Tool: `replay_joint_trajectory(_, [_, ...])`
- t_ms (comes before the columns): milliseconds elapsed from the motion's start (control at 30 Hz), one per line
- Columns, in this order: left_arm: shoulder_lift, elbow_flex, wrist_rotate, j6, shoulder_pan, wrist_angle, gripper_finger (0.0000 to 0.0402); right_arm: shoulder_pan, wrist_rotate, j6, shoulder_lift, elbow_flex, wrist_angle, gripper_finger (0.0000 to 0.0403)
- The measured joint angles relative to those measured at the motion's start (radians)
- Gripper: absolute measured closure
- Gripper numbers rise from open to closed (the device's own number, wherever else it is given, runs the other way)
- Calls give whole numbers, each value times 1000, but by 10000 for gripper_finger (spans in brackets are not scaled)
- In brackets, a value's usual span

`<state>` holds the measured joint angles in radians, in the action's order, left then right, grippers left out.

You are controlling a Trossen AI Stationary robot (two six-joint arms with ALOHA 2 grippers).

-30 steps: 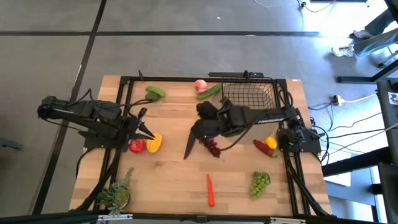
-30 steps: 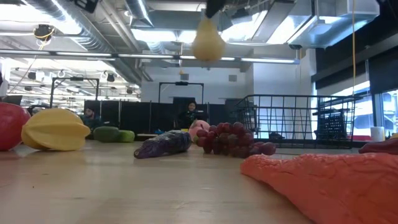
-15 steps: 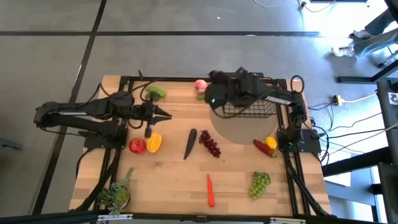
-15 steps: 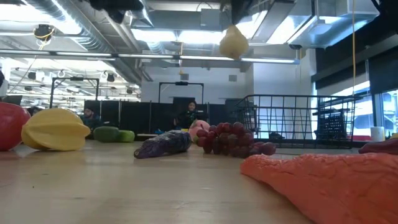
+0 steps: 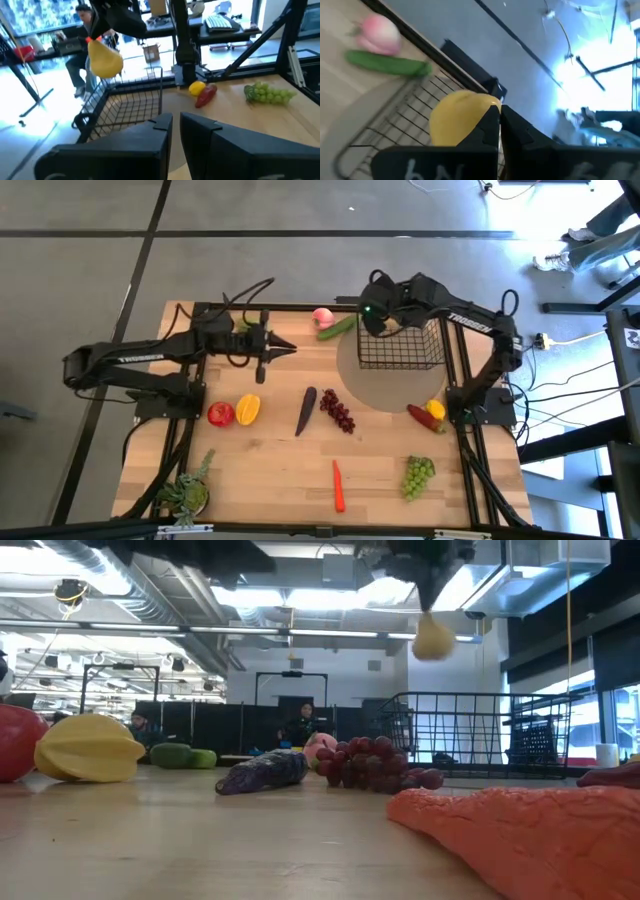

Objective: Build produce basket
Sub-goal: Put the yellow pear into the black wire basket

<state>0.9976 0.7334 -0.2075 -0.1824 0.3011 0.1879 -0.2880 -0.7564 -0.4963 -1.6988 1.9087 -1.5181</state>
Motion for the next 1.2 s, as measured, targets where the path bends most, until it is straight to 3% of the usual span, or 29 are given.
replay_joint_trajectory(167, [32,0,-1,16,24,0,374,-94,84,33,99,-240,206,403])
replay_joint_trajectory(333, [43,0,-1,17,45,1,374,-170,227,93,197,-488,532,403])
replay_joint_trajectory(533, [43,0,-22,8,69,2,374,-250,378,135,231,-700,870,403])
replay_joint_trajectory(700, [43,0,-96,-8,110,9,374,-289,450,109,231,-800,999,403])
replay_joint_trajectory(900, [43,0,-114,-8,141,9,374,-298,516,82,231,-865,1054,403])
replay_joint_trajectory(1200, [43,0,-113,-11,158,9,374,-298,525,82,231,-952,1155,403])
